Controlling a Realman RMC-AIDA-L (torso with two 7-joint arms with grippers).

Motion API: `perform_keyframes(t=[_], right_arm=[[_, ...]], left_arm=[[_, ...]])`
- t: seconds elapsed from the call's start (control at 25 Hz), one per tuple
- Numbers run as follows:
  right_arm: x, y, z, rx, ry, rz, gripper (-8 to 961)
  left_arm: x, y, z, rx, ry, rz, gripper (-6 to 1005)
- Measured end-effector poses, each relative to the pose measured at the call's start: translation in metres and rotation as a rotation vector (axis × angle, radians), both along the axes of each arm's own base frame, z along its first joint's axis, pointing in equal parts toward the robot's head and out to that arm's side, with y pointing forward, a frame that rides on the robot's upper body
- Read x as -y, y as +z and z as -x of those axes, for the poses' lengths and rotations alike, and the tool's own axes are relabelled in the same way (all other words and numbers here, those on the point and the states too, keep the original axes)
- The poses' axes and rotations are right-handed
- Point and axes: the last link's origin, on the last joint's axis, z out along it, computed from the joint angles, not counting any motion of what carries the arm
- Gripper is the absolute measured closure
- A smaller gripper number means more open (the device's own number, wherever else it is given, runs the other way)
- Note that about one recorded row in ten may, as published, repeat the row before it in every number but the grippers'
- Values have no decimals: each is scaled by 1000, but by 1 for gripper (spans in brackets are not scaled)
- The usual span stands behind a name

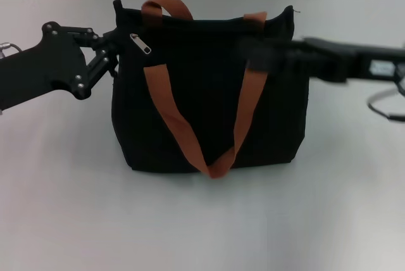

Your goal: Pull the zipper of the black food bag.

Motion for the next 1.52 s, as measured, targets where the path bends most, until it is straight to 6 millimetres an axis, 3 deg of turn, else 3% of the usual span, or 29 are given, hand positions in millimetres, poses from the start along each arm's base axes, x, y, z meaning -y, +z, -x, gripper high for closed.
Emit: perform_keyframes(t=[0.2,0.44,0.96,1.36,1.52], right_arm=[[-25,-10,32,89,-45,98,136],[-50,-23,58,259,-74,86,136],[-71,-45,86,440,-58,45,136],[-75,-58,98,506,-55,32,457],[-76,-61,99,518,-55,24,475]], left_arm=[[0,-1,0,-2,-6,-8,931],[-1,-2,-2,-8,-14,-16,931],[-3,-3,-6,-7,-32,-14,930],[-6,-3,-9,-8,-43,-11,930],[-7,-3,-10,-7,-46,-13,930]])
